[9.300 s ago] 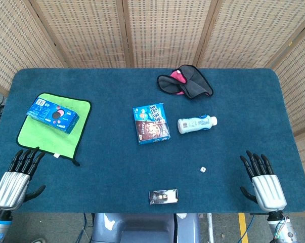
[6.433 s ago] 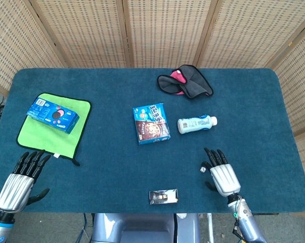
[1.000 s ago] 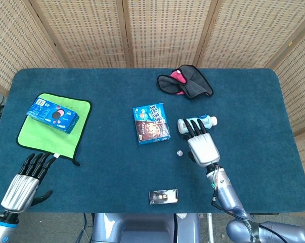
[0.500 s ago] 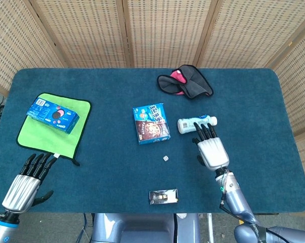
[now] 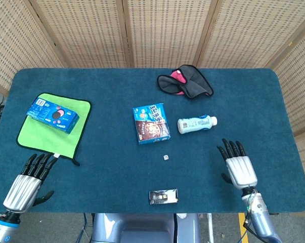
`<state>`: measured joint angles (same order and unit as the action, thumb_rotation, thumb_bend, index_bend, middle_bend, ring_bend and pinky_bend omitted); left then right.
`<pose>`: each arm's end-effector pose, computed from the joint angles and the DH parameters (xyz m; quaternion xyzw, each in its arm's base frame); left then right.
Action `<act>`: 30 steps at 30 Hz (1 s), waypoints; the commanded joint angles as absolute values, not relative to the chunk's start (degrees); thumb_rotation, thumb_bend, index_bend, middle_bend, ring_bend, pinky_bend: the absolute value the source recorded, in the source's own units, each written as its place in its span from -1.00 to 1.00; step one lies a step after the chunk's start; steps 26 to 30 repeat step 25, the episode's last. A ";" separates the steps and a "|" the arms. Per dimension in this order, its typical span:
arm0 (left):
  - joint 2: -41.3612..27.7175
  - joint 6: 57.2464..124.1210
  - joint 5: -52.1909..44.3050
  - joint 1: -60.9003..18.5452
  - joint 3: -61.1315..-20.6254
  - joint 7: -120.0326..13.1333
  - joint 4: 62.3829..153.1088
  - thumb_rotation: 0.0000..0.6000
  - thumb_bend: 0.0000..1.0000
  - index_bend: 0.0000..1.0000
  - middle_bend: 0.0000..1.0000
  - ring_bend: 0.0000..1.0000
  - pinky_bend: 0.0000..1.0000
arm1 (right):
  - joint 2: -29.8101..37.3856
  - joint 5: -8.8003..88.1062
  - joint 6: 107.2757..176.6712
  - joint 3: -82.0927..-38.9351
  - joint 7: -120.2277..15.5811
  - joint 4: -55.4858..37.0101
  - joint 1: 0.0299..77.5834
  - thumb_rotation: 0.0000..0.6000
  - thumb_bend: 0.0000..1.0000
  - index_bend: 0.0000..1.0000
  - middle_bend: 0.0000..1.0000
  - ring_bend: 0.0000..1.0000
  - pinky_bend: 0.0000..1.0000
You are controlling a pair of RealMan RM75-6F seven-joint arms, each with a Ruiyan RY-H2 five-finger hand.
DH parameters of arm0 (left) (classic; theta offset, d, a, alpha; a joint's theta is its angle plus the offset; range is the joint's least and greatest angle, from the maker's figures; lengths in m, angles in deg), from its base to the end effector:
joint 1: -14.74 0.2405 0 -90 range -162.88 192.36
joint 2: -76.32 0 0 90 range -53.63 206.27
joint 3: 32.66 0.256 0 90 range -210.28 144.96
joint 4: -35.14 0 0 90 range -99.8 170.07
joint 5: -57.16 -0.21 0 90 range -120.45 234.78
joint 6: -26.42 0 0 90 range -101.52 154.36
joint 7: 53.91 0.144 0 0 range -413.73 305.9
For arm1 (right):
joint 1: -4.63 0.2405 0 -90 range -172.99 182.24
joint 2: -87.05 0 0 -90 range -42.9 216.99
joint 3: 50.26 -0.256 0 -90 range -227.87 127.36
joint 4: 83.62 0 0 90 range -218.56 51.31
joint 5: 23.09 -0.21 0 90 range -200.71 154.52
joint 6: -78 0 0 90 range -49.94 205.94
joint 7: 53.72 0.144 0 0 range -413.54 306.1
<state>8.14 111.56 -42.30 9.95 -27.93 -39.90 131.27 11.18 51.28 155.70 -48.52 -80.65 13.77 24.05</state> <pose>-0.2679 0.1459 0.1052 -0.7023 -0.3275 -0.3709 0.5118 -0.2546 -0.2255 0.0646 0.6926 -0.3529 0.3047 0.5505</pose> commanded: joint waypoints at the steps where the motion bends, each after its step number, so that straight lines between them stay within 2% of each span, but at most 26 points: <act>1: 8.11 111.60 -42.22 9.99 -27.96 -39.85 131.24 1.00 -0.58 -1.00 -1.00 -1.00 -1.00 | 12.52 56.11 160.57 -45.01 -74.81 9.57 19.01 1.00 -0.48 -0.85 -1.00 -1.00 -1.00; 8: 8.04 111.55 -41.88 9.98 -28.12 -39.73 131.13 1.00 -0.58 -1.00 -1.00 -1.00 -1.00 | 13.12 60.10 164.22 -43.15 -70.39 4.99 14.82 1.00 -0.48 -0.89 -1.00 -1.00 -1.00; 30: 8.04 112.30 -41.56 10.08 -28.61 -40.13 130.41 1.00 -0.57 -1.00 -1.00 -1.00 -1.00 | 13.28 63.05 163.33 -45.47 -66.97 4.38 13.20 1.00 -0.48 -0.89 -1.00 -1.00 -1.00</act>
